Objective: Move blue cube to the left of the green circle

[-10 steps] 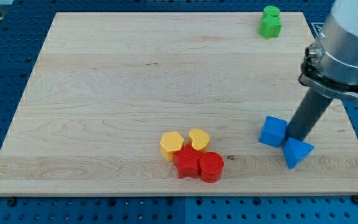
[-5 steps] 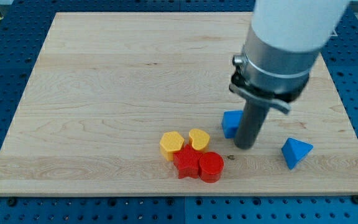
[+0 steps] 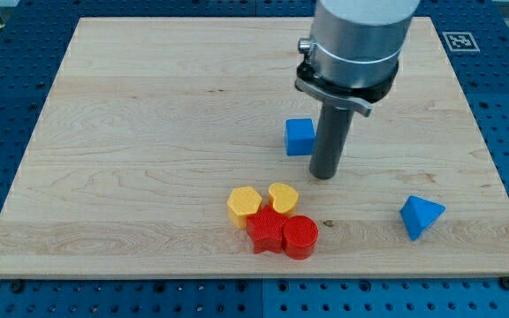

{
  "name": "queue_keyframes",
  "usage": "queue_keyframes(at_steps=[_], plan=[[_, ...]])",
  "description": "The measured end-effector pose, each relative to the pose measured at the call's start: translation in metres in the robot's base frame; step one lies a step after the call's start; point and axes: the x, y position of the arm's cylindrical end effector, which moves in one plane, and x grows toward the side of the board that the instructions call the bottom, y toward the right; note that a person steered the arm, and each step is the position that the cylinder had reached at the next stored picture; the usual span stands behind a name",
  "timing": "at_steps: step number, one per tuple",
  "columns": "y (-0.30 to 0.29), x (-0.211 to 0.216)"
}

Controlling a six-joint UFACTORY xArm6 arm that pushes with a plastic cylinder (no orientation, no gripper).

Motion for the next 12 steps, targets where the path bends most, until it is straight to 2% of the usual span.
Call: queue_keyframes(at_steps=[1, 3, 5, 7, 8, 9, 10, 11, 12], plan=[[-0.02, -0.04], [-0.023, -0.158], [-0.044, -0.168], [-0.044, -0.248], [-0.056, -0.238], [-0.103, -0.229], [-0.142, -0.245], [-0.124, -0.254], [-0.064, -0.25]])
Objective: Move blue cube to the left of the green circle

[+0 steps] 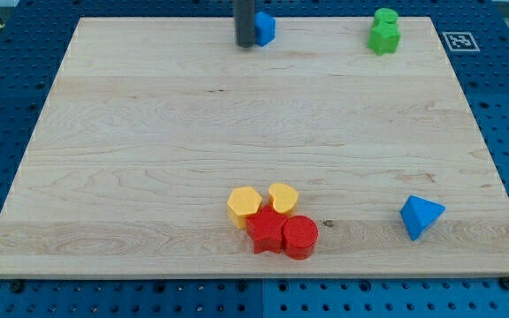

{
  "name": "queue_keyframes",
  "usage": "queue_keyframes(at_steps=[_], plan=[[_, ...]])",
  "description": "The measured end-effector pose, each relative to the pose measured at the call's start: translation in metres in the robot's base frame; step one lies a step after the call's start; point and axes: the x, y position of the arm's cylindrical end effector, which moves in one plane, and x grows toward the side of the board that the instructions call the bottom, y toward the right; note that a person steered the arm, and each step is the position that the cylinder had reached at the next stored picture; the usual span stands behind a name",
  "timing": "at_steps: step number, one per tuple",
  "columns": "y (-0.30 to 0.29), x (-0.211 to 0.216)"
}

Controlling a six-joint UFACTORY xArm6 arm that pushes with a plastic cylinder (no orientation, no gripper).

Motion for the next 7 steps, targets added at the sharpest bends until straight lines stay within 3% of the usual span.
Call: queue_keyframes(at_steps=[1, 3, 4, 5, 7], plan=[[0.039, 0.003], [-0.037, -0.012], [-0.038, -0.037], [-0.016, -0.042], [0.087, -0.024]])
